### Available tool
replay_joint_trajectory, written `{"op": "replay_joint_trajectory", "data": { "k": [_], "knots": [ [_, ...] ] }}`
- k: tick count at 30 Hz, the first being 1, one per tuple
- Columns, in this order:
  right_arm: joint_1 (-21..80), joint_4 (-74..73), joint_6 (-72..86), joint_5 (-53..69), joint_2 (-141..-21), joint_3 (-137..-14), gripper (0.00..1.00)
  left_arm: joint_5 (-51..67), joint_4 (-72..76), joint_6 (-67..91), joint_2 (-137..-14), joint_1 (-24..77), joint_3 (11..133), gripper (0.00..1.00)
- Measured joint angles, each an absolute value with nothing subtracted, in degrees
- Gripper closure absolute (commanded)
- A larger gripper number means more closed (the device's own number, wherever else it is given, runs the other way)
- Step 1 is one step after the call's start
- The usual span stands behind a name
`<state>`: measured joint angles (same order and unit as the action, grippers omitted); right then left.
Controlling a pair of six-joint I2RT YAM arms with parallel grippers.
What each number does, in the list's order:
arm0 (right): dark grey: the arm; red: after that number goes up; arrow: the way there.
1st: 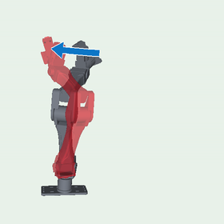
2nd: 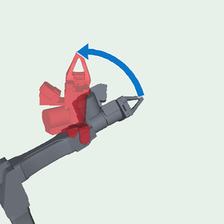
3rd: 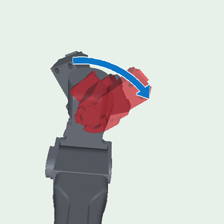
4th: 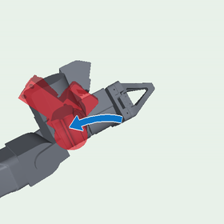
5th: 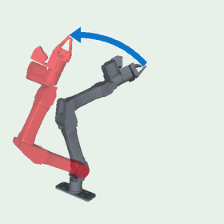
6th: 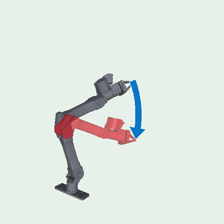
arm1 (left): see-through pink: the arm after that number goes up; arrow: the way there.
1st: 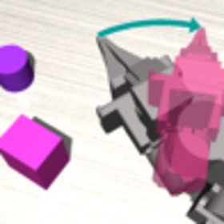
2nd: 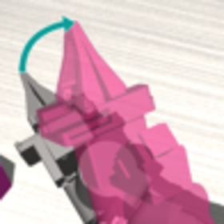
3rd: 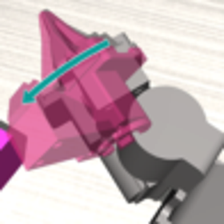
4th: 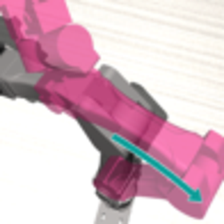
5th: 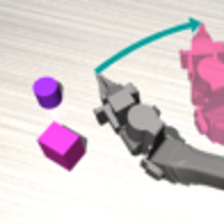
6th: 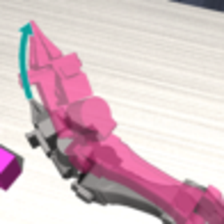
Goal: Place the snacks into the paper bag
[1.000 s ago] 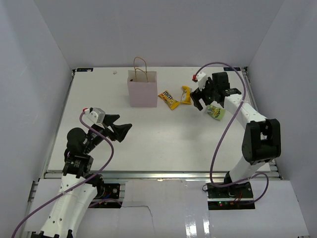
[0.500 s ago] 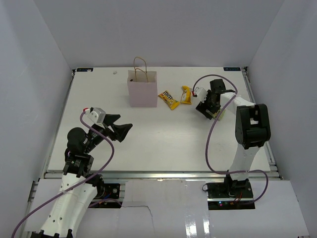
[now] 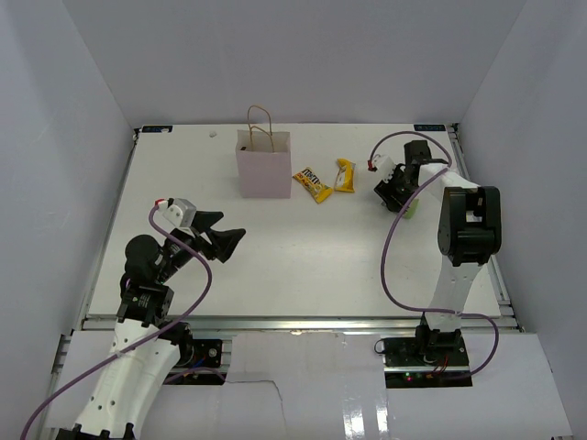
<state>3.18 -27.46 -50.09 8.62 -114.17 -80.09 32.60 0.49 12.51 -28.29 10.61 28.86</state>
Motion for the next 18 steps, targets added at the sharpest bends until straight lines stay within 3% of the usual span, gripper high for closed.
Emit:
{"op": "replay_joint_trajectory", "data": {
  "k": [6,10,18],
  "knots": [
    [1.5,-29.4,-50.2,13.3,-115.0,-81.0,0.55,33.2,0.8,12.8,-28.4,10.6,28.8,0.11],
    [1.1,-29.7,-50.6,15.4,-114.9,-80.6,0.72,36.1,3.9,14.8,-29.0,10.6,28.0,0.09],
    [0.8,-30.5,-51.0,22.1,-107.6,-71.8,0.83,43.2,16.8,31.5,-39.0,11.0,24.3,0.10]
  ]
}}
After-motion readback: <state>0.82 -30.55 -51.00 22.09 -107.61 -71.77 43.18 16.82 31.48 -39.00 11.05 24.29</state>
